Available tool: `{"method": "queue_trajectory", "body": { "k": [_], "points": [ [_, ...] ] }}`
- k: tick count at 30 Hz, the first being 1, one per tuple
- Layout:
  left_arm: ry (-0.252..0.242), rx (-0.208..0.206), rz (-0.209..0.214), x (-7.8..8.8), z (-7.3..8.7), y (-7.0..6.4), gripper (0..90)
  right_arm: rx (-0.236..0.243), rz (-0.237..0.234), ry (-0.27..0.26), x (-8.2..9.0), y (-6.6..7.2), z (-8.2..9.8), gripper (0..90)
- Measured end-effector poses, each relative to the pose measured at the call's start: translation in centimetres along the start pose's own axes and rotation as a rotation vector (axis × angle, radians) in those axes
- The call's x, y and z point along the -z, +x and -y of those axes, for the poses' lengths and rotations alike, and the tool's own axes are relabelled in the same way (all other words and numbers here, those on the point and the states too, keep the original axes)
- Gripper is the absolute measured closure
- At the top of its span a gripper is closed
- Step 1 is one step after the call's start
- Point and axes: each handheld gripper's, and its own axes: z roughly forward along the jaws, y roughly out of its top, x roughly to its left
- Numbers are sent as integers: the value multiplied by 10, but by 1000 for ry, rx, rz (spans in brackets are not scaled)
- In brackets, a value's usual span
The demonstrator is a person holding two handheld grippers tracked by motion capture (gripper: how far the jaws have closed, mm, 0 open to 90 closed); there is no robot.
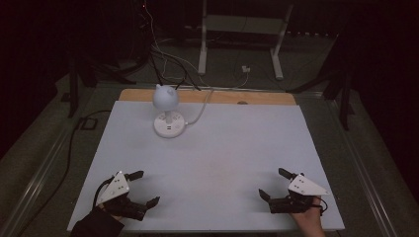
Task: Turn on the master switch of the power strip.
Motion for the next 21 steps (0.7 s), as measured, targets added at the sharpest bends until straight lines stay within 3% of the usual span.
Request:
{"method": "queue_trajectory", "body": {
  "k": [12, 21],
  "points": [
    [22, -7, 8, -1, -1, -2, 0, 16, -8, -7, 1, 2, -2, 0],
    [53, 1, 38, -3, -2, -3, 0, 15, -18, -7, 1, 2, -2, 0]
  ]
}}
